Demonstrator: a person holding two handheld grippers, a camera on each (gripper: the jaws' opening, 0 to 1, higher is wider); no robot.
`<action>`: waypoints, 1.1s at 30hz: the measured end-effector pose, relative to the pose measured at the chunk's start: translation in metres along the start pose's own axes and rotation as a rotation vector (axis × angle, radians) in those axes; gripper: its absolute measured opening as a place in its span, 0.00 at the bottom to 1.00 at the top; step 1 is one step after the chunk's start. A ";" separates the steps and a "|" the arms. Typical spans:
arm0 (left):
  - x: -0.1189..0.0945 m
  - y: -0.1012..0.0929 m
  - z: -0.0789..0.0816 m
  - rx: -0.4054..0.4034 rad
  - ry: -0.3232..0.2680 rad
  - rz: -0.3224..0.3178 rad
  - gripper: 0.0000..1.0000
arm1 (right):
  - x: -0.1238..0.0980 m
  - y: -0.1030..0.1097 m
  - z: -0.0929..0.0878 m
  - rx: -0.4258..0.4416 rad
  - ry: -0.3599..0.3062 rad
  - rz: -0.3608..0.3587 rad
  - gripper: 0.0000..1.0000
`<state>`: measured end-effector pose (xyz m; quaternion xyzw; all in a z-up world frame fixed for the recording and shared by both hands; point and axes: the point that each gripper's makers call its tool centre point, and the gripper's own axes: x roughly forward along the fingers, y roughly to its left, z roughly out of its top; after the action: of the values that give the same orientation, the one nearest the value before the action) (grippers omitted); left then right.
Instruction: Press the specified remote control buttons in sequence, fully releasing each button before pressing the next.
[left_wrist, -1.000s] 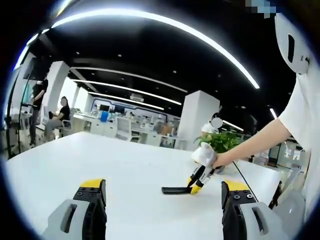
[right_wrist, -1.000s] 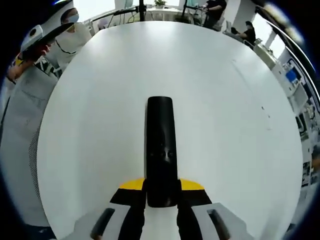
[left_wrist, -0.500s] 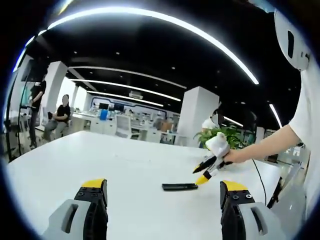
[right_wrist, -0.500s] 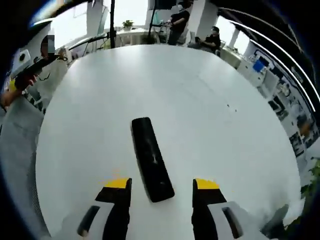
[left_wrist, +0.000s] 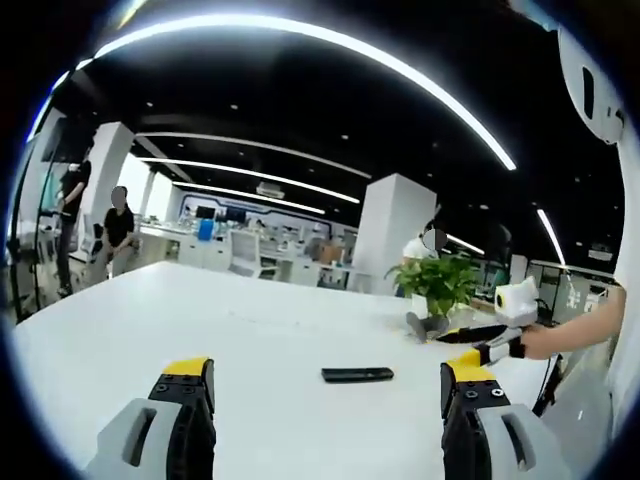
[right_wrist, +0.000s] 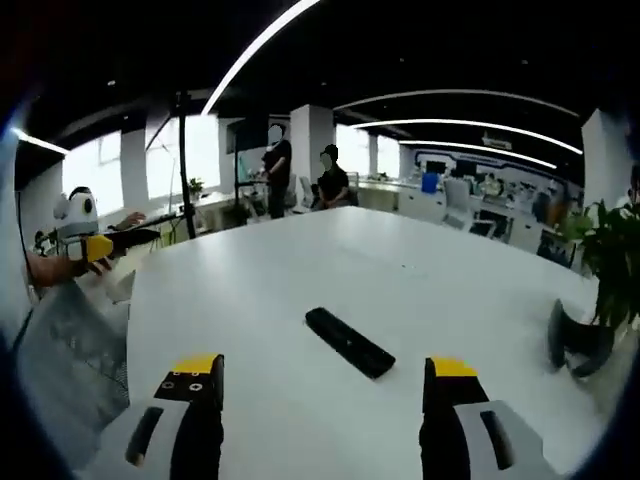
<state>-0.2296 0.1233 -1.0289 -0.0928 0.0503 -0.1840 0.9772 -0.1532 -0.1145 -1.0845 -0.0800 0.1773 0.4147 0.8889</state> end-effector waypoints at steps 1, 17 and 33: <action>0.000 0.000 0.000 0.005 0.001 -0.001 0.98 | -0.005 0.004 -0.003 0.001 -0.004 -0.012 0.87; 0.001 -0.004 -0.004 0.029 0.018 -0.018 0.97 | -0.089 0.016 0.001 0.156 -0.135 -0.291 0.99; 0.003 -0.006 -0.010 0.002 0.039 -0.036 0.96 | -0.102 0.005 -0.006 0.133 -0.160 -0.349 0.91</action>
<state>-0.2303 0.1152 -1.0379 -0.0890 0.0677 -0.2033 0.9727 -0.2192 -0.1857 -1.0514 -0.0175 0.1164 0.2467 0.9619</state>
